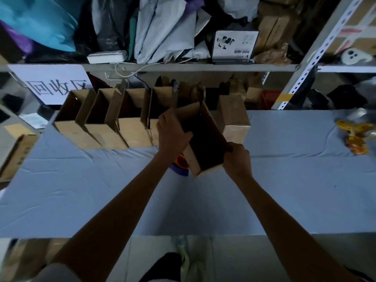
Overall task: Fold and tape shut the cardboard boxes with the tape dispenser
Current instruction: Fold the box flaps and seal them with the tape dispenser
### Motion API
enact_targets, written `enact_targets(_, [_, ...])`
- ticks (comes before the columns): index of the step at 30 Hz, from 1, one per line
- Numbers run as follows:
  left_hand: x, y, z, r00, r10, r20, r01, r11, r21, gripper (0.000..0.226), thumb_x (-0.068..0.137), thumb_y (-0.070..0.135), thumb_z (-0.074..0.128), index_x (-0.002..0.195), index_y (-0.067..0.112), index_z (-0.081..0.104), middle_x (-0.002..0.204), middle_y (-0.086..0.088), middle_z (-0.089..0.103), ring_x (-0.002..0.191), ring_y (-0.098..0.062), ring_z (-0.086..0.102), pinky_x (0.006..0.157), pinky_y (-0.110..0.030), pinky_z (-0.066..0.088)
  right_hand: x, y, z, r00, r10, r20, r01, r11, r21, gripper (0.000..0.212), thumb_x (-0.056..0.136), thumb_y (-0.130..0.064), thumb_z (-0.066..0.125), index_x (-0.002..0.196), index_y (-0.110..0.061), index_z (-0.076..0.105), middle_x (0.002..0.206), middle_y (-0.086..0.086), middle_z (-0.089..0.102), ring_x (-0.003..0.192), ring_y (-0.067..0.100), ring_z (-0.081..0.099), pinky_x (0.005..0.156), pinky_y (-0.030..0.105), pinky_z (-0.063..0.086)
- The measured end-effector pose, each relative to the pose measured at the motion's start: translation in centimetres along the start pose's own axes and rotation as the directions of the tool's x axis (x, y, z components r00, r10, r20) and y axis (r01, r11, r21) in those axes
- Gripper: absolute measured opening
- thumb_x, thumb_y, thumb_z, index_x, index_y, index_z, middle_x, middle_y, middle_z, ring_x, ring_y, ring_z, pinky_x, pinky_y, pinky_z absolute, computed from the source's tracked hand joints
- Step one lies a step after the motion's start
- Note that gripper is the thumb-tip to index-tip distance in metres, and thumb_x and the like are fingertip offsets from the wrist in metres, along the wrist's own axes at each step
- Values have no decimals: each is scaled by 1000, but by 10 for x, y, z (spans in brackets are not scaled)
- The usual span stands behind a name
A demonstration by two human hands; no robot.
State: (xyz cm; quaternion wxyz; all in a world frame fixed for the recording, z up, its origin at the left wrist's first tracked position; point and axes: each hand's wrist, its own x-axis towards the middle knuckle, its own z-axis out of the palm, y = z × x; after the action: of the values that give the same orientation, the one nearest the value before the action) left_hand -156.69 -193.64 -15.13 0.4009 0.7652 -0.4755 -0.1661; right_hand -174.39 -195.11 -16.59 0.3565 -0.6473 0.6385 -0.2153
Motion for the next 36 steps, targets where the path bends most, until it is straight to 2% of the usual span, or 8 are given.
enact_targets(3, [-22, -11, -16, 993, -106, -43, 106, 994, 1, 79, 73, 15, 73, 138, 2, 29, 137, -18, 36, 128, -34, 34, 107, -43, 34, -23, 1, 3, 999, -22, 35, 23, 999, -25, 27, 78, 2, 39, 59, -14, 47, 57, 4, 49, 55, 21, 47, 50, 27, 31])
enact_targets(8, [-35, -55, -63, 979, -202, 15, 196, 964, 181, 39, 79, 10, 61, 117, 5, 54, 112, -16, 61, 105, -34, 57, 76, -32, 42, -44, -12, 30, 988, -42, 146, 38, 999, 29, 42, 72, 5, 40, 42, -24, 43, 45, -6, 41, 44, 11, 42, 44, 20, 28])
enact_targets(14, [-39, -125, -116, 926, -375, 40, 349, 893, 283, 36, 81, 5, 56, 116, 13, 59, 113, -15, 64, 104, -37, 59, 81, -38, 49, -39, -37, 87, 980, -61, 192, 54, 998, 41, 23, 81, 2, 48, 85, -5, 70, 72, 14, 65, 66, 26, 63, 53, 27, 46])
enact_targets(18, [-43, -176, -145, 899, -439, 12, 423, 872, 246, 32, 79, 4, 54, 109, 17, 59, 108, -15, 66, 101, -37, 59, 74, -32, 43, -36, -62, 137, 988, -22, 150, 18, 999, 31, 26, 77, -1, 58, 100, 10, 63, 90, 24, 66, 84, 38, 64, 77, 49, 55])
enact_targets(21, [-39, -209, -162, 907, -420, 21, 405, 885, 228, 32, 81, 3, 57, 111, 12, 56, 103, -17, 67, 96, -36, 61, 71, -30, 40, -41, -83, 178, 988, -31, 153, 25, 999, 40, 40, 75, -1, 62, 114, 2, 53, 100, 15, 58, 96, 33, 57, 78, 39, 48])
enact_targets(24, [-32, -229, -175, 918, -390, 74, 371, 909, 191, 38, 80, 4, 64, 116, 9, 54, 102, -14, 69, 87, -29, 64, 70, -31, 47, -39, -95, 207, 990, -22, 136, 11, 996, 83, 43, 75, 2, 61, 115, -2, 45, 103, 14, 50, 96, 27, 50, 82, 40, 46])
enact_targets(29, [-21, -243, -175, 916, -382, 122, 370, 922, 115, 59, 77, 16, 75, 126, 9, 42, 112, -10, 64, 98, -29, 63, 82, -43, 55, -20, -98, 225, 996, 94, 8, -94, 987, 132, 36, 75, 5, 59, 99, -9, 36, 79, 3, 45, 76, 22, 51, 60, 26, 37])
enact_targets(36, [-11, -251, -161, 955, -294, 39, 295, 955, -14, 42, 73, 9, 77, 99, 11, 44, 103, -7, 59, 96, -23, 58, 78, -39, 53, -16, -87, 224, 995, 97, -25, -95, 993, 69, 36, 77, 4, 60, 109, -4, 46, 81, 4, 51, 79, 25, 55, 58, 27, 39])
